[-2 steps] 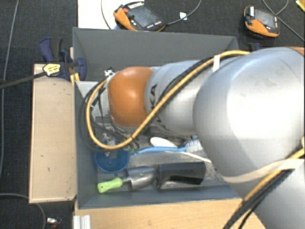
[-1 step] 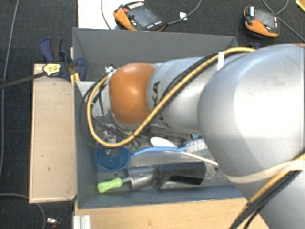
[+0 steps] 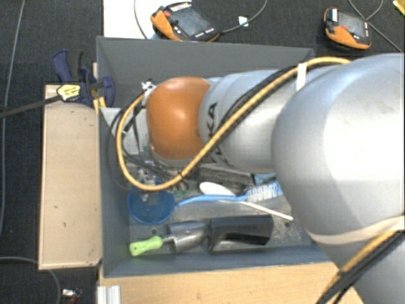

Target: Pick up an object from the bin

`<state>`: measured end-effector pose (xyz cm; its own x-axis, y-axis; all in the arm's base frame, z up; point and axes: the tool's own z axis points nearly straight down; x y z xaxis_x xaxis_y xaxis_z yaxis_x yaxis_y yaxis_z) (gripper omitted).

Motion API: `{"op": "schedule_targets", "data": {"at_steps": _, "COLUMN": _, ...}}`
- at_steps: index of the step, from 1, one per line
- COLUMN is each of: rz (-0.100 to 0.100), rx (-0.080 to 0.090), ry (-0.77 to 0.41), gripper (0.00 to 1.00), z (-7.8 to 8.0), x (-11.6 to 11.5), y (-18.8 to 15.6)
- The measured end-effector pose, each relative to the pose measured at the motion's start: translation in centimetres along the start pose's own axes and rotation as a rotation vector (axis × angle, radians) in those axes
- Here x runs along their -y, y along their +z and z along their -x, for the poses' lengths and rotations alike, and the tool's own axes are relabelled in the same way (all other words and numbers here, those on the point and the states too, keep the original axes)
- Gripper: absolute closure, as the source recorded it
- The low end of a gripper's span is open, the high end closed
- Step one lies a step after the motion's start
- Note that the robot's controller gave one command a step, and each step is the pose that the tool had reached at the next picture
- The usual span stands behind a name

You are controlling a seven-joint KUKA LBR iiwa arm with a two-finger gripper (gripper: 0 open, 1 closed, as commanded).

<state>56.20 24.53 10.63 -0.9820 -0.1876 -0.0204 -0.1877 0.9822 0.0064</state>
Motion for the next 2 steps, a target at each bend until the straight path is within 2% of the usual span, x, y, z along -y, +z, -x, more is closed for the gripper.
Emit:
{"op": "schedule_targets", "data": {"at_steps": 1, "rz": 0.000, "rx": 0.001, "ry": 0.001, "gripper": 1.00, "z": 0.1, "x": 0.0, "y": -2.3}}
{"op": "schedule_targets", "data": {"at_steps": 2, "rz": 0.000, "rx": 0.000, "ry": 0.002, "gripper": 1.00, "z": 0.1, "x": 0.0, "y": -6.6}}
